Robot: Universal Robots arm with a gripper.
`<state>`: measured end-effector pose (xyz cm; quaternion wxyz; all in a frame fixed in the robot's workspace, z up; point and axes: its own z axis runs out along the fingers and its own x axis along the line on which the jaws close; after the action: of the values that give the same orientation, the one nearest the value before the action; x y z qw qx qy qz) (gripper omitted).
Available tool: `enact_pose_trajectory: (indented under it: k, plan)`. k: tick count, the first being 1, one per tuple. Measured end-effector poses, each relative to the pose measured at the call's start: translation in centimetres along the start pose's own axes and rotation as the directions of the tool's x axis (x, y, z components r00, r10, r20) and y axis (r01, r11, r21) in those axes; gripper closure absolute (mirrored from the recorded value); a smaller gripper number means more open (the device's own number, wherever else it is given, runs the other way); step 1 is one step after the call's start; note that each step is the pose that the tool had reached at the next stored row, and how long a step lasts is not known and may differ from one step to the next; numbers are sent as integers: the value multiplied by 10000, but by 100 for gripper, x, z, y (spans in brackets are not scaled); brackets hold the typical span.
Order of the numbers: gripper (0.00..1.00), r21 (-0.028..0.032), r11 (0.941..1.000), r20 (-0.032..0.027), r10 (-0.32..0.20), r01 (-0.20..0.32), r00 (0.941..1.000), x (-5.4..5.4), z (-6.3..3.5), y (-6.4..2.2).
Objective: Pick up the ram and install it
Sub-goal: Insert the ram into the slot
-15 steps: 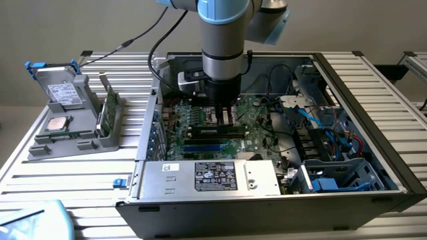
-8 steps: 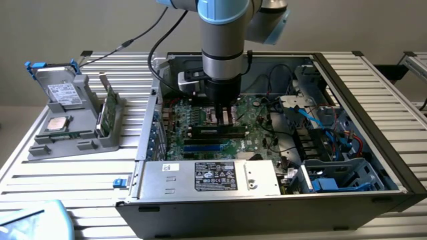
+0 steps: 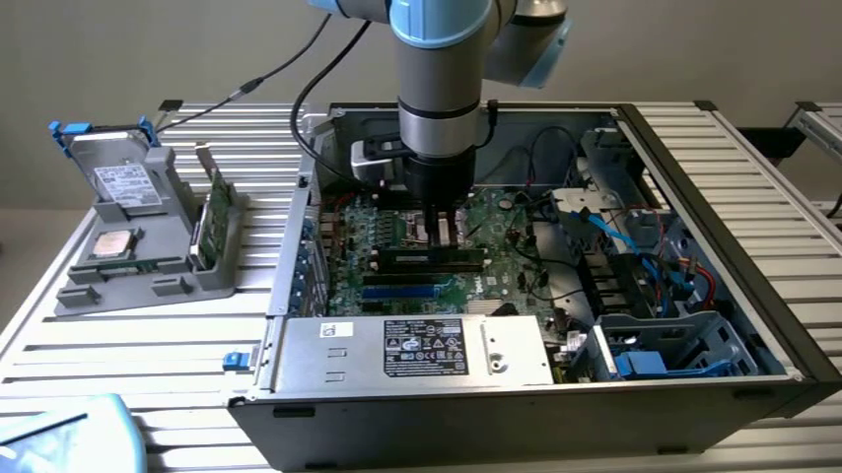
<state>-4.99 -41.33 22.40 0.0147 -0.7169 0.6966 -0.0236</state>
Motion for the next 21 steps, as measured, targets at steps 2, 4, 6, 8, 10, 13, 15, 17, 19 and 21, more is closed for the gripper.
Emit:
enact_pose_trajectory:
  k: [2,4,6,8,10,13,15,17,19,21]
  plan:
    - [85,0,10000,-2,20,-20,10000,-1,2,0]
    - [85,0,10000,-4,32,-32,10000,-1,4,0]
    - [85,0,10000,-6,43,-43,10000,-2,9,0]
    - [85,-1,10000,-9,54,-54,10000,-2,13,1]
    - [85,-1,10000,-13,66,-66,10000,-2,17,1]
    - [85,-1,10000,-15,88,-88,10000,-3,22,1]
    - [85,-2,9999,-18,105,-105,9999,-4,24,1]
    - [85,-3,9999,-18,120,-120,9999,-4,27,1]
    - [85,-7,9999,-19,133,-133,9999,-5,29,1]
    - [85,-12,9999,-20,144,-144,9999,-5,30,2]
